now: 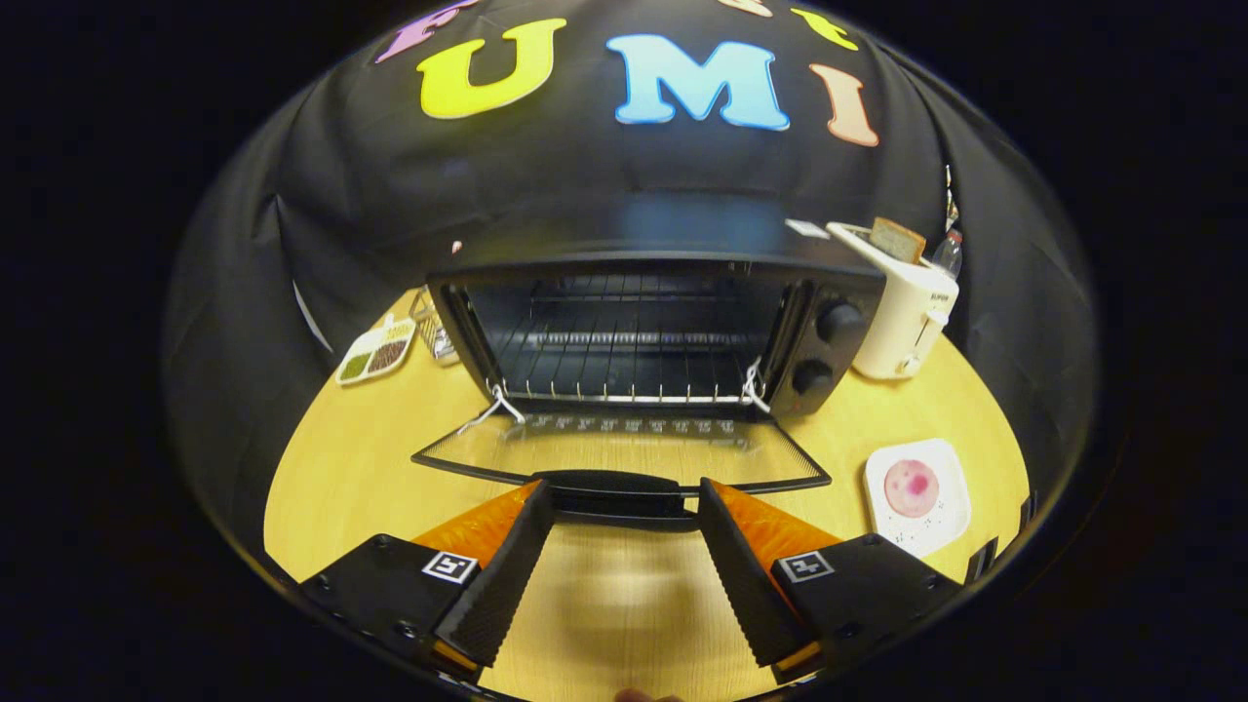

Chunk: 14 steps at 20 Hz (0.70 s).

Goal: Open the toaster oven, put the food inside, and close the toaster oven door.

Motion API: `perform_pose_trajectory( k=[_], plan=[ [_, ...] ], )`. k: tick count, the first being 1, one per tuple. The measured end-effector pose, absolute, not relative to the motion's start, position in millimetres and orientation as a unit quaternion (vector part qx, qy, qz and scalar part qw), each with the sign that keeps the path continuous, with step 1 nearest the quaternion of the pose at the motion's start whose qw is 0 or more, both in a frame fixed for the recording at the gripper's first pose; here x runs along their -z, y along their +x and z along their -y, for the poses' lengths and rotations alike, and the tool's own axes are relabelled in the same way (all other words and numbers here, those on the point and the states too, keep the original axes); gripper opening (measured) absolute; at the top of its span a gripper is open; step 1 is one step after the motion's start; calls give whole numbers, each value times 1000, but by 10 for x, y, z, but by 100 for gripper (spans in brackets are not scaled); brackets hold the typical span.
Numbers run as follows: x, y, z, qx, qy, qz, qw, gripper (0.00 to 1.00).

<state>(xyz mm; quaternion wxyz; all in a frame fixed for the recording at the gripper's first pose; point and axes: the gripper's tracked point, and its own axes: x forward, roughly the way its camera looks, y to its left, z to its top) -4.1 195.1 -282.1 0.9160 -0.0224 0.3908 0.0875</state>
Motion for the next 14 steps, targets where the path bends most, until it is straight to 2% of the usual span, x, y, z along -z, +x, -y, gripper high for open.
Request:
perform_pose_trajectory(
  k=[3, 10, 14],
  plan=[
    [3161, -299, -1825, -93, -46, -439, 893, 97],
    [2758, -407, -1491, -117, -75, -400, 906, 96],
    [2475, -470, -1062, -97, -62, -382, 917, 96]
  ],
)
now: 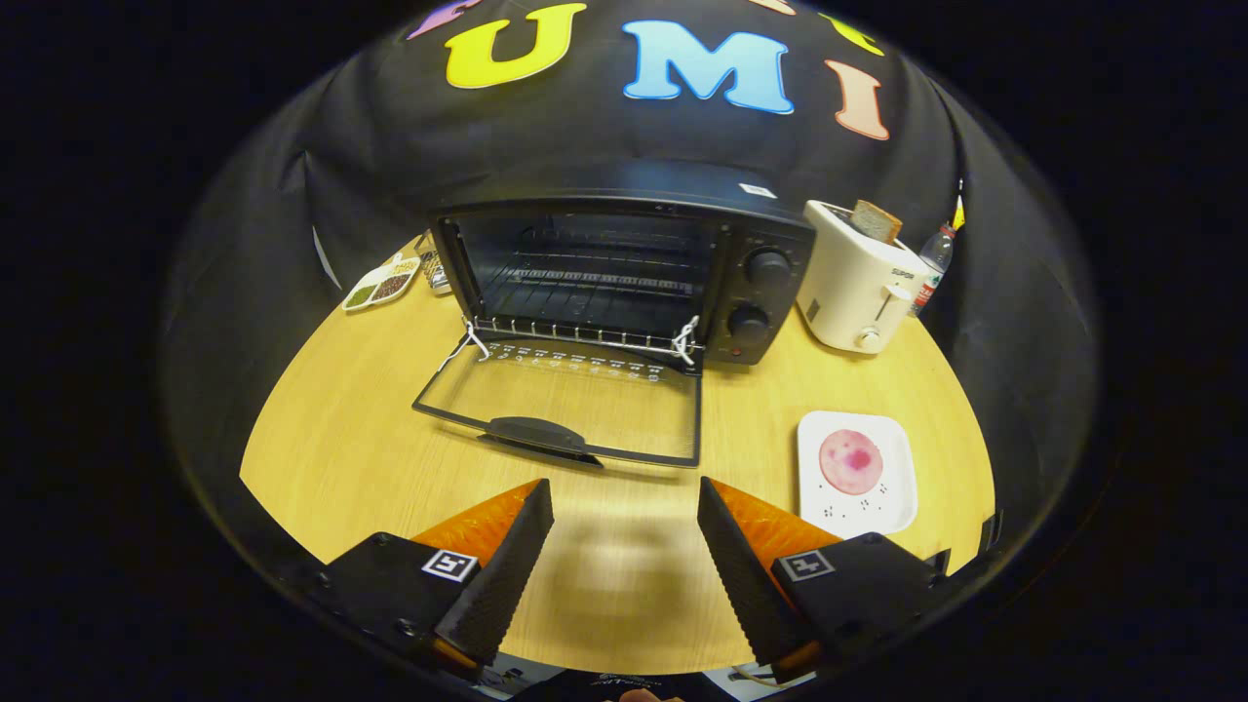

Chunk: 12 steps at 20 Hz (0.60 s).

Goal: Open the toaster oven, put the food inside, and close the toaster oven door.

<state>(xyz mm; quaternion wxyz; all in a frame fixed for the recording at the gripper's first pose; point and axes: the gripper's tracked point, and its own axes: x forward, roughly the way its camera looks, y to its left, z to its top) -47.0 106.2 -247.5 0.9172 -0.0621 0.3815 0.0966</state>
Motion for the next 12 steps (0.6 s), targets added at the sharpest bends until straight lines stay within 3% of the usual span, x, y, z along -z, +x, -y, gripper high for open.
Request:
perform_pose_trajectory(
  k=[12],
  plan=[
    [2172, -277, 482, -47, -40, -378, 924, 96]
  ],
)
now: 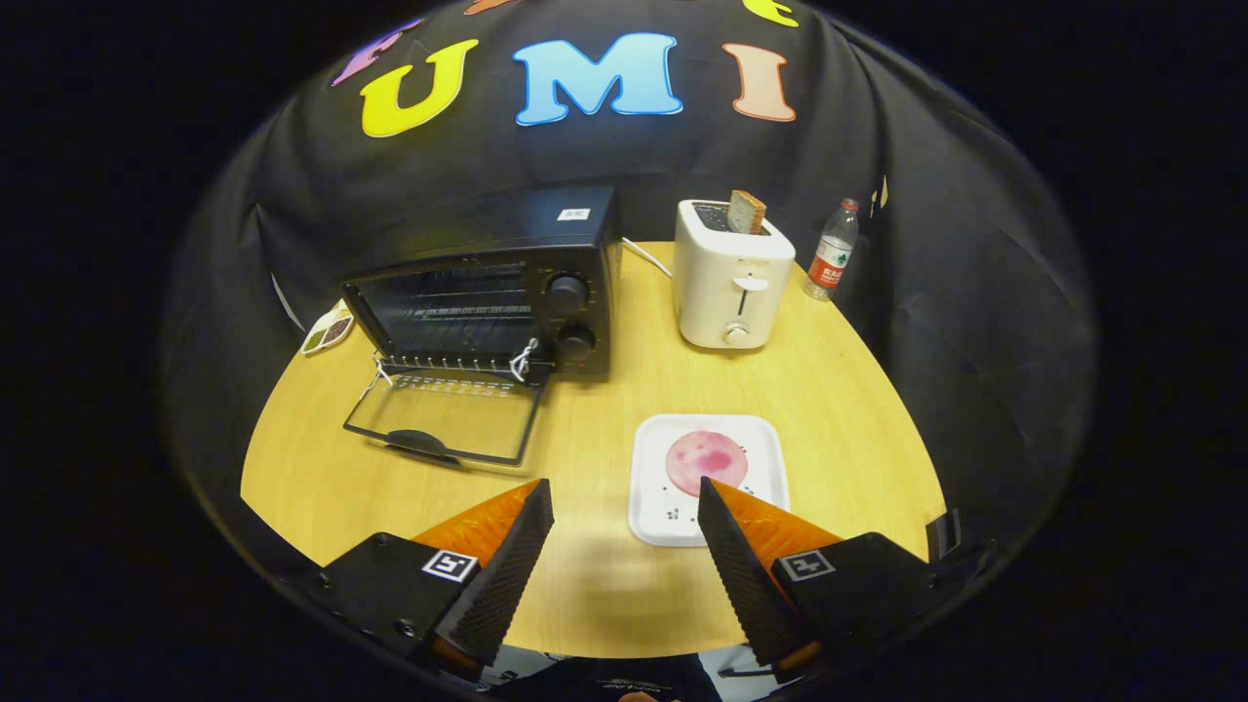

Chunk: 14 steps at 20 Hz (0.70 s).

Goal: Open the toaster oven, put the food inside, and close the toaster oven door.

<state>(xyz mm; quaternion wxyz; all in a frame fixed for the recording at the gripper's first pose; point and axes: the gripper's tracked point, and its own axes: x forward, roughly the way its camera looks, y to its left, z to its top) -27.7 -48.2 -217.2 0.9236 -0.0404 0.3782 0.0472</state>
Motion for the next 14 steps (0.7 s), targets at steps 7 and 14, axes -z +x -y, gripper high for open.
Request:
perform_pose_trajectory(
  k=[7, 14],
  plan=[
    [2415, -30, 1337, -58, -42, -431, 899, 97],
    [3030, 187, 1644, -66, 16, -522, 850, 97]
  ],
)
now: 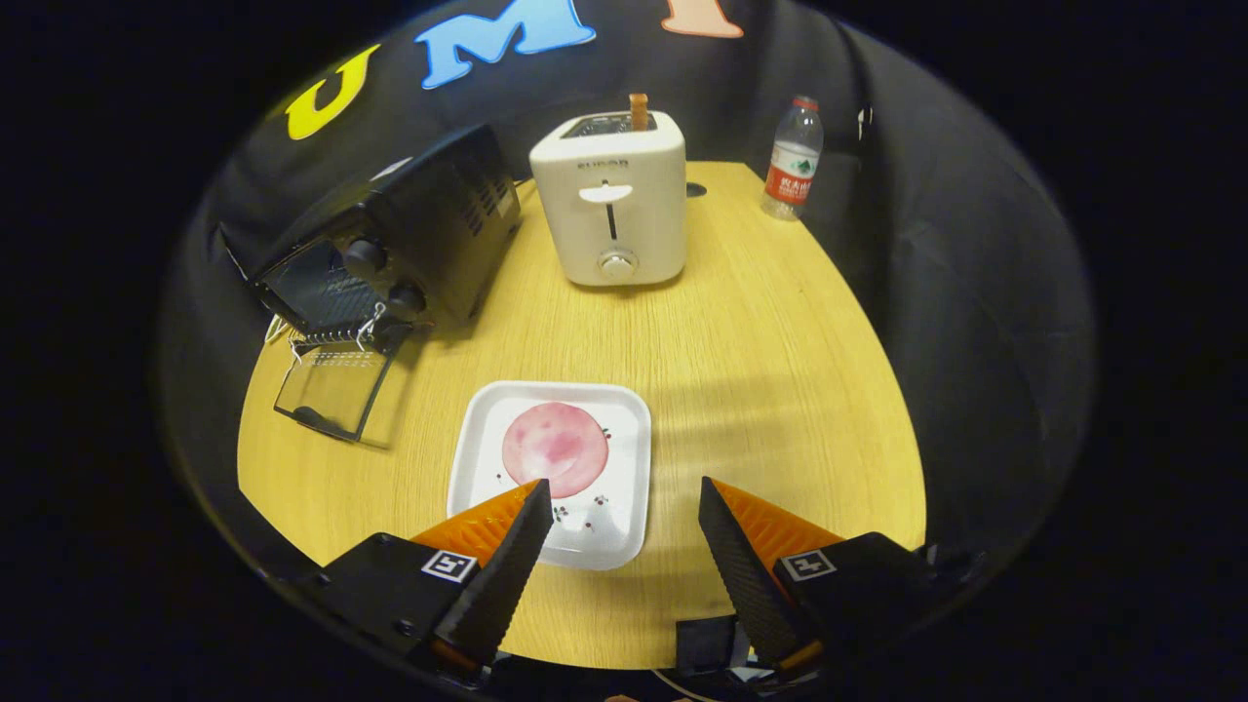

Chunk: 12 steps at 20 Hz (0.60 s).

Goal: Open the toaster oven, put the food inside, and close the toaster oven door.

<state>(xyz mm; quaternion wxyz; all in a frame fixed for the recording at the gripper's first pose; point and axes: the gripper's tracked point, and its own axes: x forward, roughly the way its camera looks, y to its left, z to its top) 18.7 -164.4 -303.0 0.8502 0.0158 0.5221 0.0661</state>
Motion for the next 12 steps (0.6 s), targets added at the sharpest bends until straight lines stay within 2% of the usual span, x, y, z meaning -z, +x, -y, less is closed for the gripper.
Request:
perform_pose_trajectory(
  k=[5, 12],
  plan=[
    [3298, 177, 1757, -66, 37, -584, 808, 94],
    [3462, 201, 1650, -78, -20, -597, 798, 62]
  ],
)
